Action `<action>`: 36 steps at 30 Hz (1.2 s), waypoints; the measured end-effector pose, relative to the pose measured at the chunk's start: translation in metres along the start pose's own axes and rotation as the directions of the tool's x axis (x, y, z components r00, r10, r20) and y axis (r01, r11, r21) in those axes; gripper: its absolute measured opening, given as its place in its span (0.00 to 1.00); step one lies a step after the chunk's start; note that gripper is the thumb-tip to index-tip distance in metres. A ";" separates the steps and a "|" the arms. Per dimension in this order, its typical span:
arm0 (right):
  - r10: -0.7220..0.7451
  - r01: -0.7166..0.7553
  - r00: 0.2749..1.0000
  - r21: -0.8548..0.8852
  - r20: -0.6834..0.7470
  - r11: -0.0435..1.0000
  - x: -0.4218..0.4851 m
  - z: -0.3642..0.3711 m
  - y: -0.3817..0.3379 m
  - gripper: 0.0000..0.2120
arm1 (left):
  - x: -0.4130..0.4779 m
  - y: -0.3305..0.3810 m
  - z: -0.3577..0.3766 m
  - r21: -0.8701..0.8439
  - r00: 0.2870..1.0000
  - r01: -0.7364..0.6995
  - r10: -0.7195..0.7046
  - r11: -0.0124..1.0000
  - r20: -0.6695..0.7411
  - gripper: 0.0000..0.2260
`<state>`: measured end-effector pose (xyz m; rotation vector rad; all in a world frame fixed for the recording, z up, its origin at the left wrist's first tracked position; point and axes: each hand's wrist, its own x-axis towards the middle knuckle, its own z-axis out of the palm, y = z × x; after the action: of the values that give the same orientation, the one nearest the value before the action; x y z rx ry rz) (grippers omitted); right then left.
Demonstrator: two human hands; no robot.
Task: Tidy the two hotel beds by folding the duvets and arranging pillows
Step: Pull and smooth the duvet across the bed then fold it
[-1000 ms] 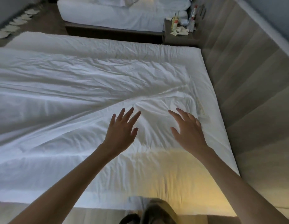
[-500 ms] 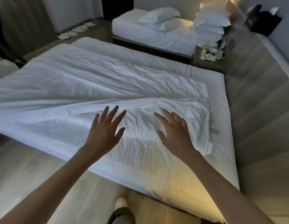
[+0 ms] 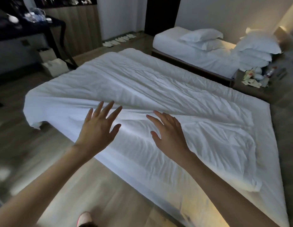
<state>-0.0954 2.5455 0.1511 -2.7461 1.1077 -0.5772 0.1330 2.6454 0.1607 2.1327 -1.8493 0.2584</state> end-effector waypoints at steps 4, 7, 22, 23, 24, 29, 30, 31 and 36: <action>-0.045 0.047 0.996 0.014 -0.082 0.999 0.073 0.043 -0.063 0.24 | 0.018 -0.098 -0.013 0.022 1.000 -0.002 0.002 1.000 0.000 0.26; -0.074 0.074 0.991 0.001 -0.116 0.997 0.126 0.076 -0.112 0.24 | 0.033 -0.172 -0.026 0.031 1.000 0.009 -0.010 0.999 0.017 0.25; -0.146 0.147 0.989 0.014 -0.038 0.989 0.416 0.235 -0.264 0.26 | 0.131 -0.486 -0.028 0.085 0.990 0.119 -0.125 0.989 0.062 0.25; -0.156 0.157 0.987 0.009 -0.035 0.988 0.441 0.247 -0.269 0.26 | 0.144 -0.507 -0.024 0.091 0.989 0.124 -0.130 0.988 0.069 0.25; -0.162 0.162 0.986 0.004 -0.031 0.987 0.466 0.257 -0.274 0.26 | 0.158 -0.528 -0.020 0.096 0.988 0.124 -0.132 0.988 0.077 0.25; -0.140 0.140 0.989 -0.015 -0.037 0.990 0.582 0.291 -0.301 0.25 | 0.233 -0.624 -0.007 0.155 0.981 0.106 -0.128 0.982 0.145 0.26; -0.140 0.139 0.989 -0.027 -0.037 0.990 0.603 0.295 -0.307 0.25 | 0.247 -0.642 -0.005 0.170 0.980 0.095 -0.122 0.981 0.154 0.26; -0.138 0.136 0.990 -0.041 -0.035 0.990 0.622 0.300 -0.314 0.25 | 0.261 -0.660 -0.004 0.180 0.980 0.089 -0.118 0.980 0.158 0.26; -0.062 0.059 0.997 -0.059 -0.039 0.997 0.697 0.331 -0.343 0.25 | 0.318 -0.737 0.014 0.144 0.971 0.057 -0.088 0.988 0.221 0.25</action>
<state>0.7134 2.3041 0.1436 -2.8380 1.0692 -0.6211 0.9071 2.4345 0.1710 2.4066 -1.9197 0.1324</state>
